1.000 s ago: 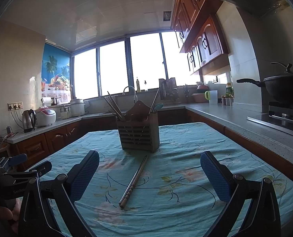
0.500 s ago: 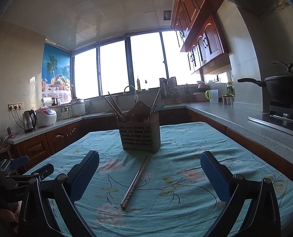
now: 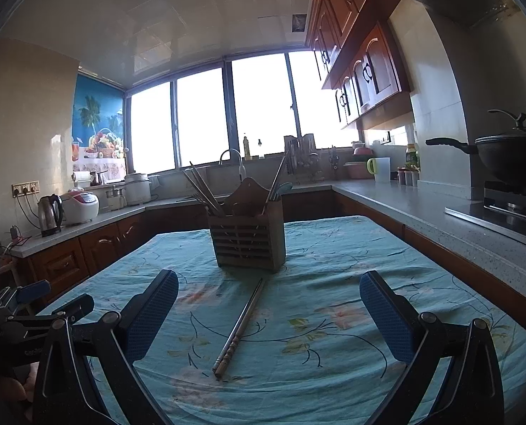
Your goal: Organize utensils
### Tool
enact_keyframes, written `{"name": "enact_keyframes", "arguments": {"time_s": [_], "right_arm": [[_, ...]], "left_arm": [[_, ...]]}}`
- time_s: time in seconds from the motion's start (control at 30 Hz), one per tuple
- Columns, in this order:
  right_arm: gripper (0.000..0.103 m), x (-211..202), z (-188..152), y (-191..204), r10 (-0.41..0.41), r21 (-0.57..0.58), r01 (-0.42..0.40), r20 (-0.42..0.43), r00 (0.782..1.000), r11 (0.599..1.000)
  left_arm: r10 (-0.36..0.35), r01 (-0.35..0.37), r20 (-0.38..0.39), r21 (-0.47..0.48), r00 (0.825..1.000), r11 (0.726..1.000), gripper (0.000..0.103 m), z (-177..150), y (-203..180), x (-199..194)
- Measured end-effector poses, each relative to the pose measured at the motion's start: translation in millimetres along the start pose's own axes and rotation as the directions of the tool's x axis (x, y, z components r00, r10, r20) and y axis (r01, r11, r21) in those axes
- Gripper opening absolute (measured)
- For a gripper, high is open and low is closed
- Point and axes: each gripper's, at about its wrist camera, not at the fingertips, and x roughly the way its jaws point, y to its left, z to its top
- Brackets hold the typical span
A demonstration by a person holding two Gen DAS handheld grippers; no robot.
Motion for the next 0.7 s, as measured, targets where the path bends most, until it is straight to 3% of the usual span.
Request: {"name": "enact_keyframes", "arguments": {"time_s": [0.7], "right_arm": [[0.103,24,4,-16,0.011,0.019,-0.009,-0.083,0.996,1.000]], "left_arm": [[-0.040,0.040,-0.042,0.005,0.998,0.999,0.102,5,-3,10]]}}
